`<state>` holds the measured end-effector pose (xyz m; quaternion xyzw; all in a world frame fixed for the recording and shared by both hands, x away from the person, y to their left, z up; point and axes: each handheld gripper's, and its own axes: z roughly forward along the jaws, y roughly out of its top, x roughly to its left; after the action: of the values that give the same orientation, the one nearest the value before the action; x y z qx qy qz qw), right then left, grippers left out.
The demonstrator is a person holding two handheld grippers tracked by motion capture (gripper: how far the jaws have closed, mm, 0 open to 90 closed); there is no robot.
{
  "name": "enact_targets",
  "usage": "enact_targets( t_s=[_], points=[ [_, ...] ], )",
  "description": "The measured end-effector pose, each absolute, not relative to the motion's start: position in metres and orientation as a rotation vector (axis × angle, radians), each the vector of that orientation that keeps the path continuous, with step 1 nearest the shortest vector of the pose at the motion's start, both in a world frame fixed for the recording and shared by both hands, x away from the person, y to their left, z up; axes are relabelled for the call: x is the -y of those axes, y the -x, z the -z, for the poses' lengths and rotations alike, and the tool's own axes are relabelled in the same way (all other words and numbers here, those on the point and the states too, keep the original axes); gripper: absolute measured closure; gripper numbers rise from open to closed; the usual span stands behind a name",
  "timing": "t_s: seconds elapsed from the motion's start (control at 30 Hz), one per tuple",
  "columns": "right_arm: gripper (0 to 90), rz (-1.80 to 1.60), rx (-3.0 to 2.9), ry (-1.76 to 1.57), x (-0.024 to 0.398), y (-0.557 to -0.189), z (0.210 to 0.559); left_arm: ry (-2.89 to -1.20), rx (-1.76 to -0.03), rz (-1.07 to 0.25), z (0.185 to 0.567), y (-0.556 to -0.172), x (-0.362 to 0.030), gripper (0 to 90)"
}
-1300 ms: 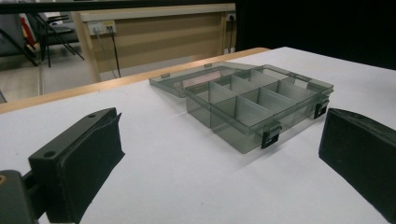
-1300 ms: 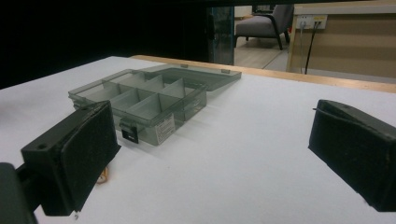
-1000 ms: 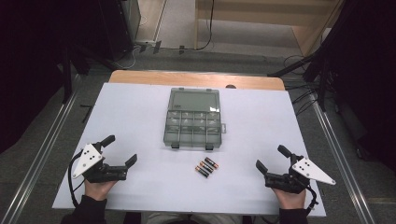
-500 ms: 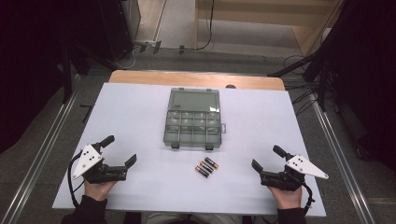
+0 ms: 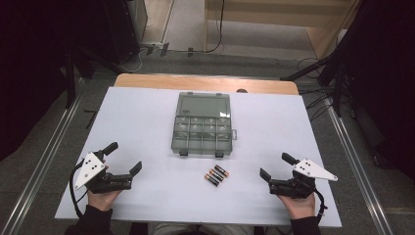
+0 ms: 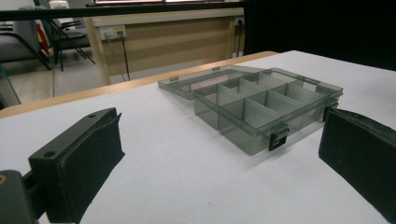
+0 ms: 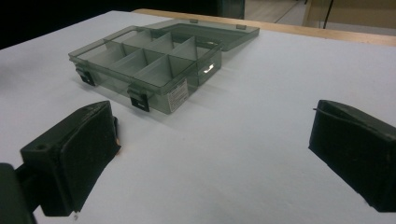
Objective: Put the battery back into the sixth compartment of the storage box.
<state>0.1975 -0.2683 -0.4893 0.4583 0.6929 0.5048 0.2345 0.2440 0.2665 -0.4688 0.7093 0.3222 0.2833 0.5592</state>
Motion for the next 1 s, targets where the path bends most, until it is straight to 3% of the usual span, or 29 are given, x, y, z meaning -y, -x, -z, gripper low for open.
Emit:
enact_targets(
  t_s=[1.0],
  points=[
    [1.4, -1.213, -2.15, -1.174, 0.217, -0.222, 0.484, -1.686, -0.757, -0.65, 0.472, -0.246, -0.266, 0.0]
  ],
)
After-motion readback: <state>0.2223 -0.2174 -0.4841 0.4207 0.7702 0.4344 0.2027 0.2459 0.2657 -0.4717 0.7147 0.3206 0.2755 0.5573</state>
